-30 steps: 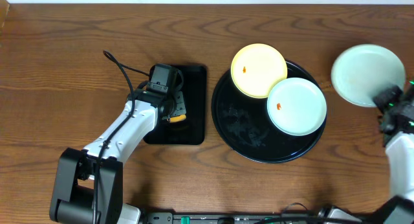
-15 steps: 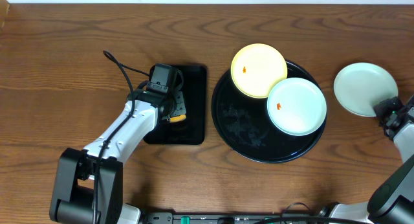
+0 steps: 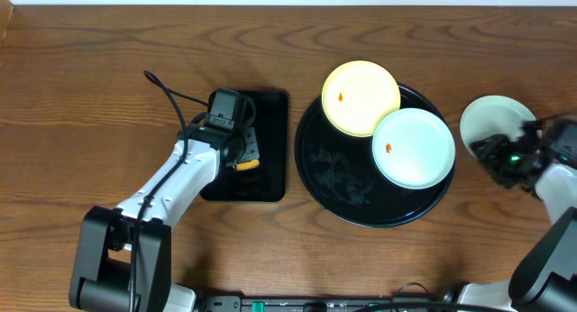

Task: Clean dirty plates on tray and stack at the side
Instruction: 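Carry the green plate right and set it on the table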

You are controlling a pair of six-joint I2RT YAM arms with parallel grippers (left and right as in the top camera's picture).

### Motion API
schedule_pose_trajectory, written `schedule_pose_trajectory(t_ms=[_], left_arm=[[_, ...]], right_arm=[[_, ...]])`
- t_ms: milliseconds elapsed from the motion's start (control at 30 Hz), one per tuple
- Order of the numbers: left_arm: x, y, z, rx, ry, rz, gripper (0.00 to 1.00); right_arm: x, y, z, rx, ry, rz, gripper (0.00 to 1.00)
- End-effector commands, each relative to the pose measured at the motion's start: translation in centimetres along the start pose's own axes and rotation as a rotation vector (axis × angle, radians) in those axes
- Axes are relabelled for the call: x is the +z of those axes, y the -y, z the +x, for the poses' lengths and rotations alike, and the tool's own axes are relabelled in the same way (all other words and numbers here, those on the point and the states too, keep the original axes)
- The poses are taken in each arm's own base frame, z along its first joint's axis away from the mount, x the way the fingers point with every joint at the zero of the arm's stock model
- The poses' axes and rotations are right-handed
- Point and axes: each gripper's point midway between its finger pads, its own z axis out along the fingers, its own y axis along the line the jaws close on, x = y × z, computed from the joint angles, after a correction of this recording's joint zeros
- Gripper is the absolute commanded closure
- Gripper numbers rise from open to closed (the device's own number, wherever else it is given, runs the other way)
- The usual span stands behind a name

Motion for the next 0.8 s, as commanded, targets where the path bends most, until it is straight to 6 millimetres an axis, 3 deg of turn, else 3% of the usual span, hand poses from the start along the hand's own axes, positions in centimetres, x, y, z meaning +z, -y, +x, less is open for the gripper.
schedule_pose_trajectory(t_ms=[0, 133, 400, 767], left_arm=[[0.2, -0.5, 0.2, 0.008, -0.007, -0.015, 0.92], [0.2, -0.5, 0.2, 0.008, -0.007, -0.015, 0.93], [0.2, -0.5, 0.3, 0.008, -0.007, -0.015, 0.92], [0.2, -0.5, 0.3, 0.008, -0.007, -0.015, 0.92]], right_arm=[[0.6, -2.0, 2.6, -0.172, -0.094, -0.014, 0.57], [1.5, -1.5, 4.1, -0.230, -0.133, 0.105, 0.59], [2.2, -3.1, 5.5, -0.288, -0.167, 0.098, 0.65], [1.9, -2.5, 8.2, -0.263, -0.270, 0.122, 0.69]])
